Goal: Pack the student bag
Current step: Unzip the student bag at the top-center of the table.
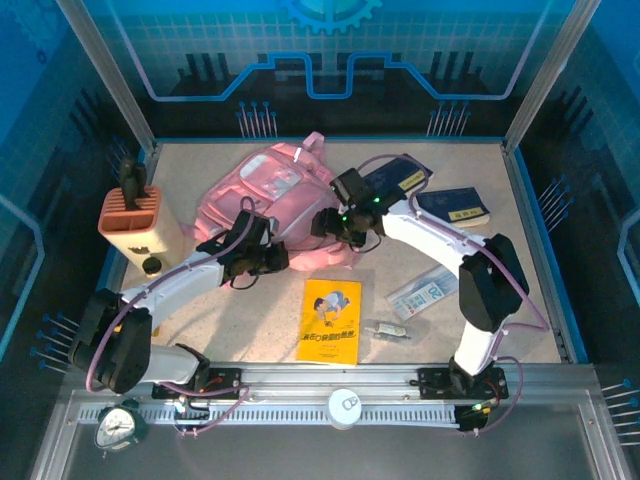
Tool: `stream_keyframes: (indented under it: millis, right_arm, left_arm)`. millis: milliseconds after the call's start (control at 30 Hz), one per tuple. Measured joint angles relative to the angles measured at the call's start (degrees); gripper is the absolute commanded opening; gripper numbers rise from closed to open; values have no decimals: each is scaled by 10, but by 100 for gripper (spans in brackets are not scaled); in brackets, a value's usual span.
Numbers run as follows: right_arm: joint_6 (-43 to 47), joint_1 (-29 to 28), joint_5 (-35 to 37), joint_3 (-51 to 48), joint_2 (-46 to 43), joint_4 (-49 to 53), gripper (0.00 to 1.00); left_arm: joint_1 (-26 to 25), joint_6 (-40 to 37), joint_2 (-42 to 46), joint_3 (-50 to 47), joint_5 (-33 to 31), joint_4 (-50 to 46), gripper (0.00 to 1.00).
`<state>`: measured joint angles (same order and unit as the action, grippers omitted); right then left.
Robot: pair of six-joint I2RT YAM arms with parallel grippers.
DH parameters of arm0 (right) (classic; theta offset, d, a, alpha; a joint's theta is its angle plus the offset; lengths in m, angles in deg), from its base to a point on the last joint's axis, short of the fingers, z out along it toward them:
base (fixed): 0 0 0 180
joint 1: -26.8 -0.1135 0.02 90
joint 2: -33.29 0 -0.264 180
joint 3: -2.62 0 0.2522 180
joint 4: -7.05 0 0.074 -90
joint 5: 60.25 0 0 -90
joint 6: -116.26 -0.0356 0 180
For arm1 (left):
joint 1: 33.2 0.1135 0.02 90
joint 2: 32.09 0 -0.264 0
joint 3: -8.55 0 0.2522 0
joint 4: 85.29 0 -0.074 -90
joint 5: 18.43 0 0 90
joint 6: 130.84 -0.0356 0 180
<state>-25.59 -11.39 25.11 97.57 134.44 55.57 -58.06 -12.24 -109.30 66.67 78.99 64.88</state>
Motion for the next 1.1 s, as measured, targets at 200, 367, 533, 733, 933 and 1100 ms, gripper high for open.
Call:
stream_keyframes:
  millis: [200, 367, 533, 733, 933, 1100]
  right_arm:
    - [-83, -23, -1, -38, -5, -33, 79]
    - [-130, -26, 12, -38, 6, -54, 75]
    - [-142, -26, 24, -14, 52, -60, 63]
    - [-124, -26, 40, 18, 89, -43, 54]
    - [-117, -28, 36, 16, 87, -44, 67]
    - [-116, -31, 19, 2, 46, -27, 70]
  left_arm:
    - [-9, 0, 0, 0, 0, 10, 0]
    - [-9, 0, 0, 0, 0, 10, 0]
    - [-9, 0, 0, 0, 3, 7, 0]
    - [-9, -1, 0, 0, 4, -1, 0]
    - [-9, -2, 0, 0, 5, -2, 0]
    - [-10, -2, 1, 0, 4, -1, 0]
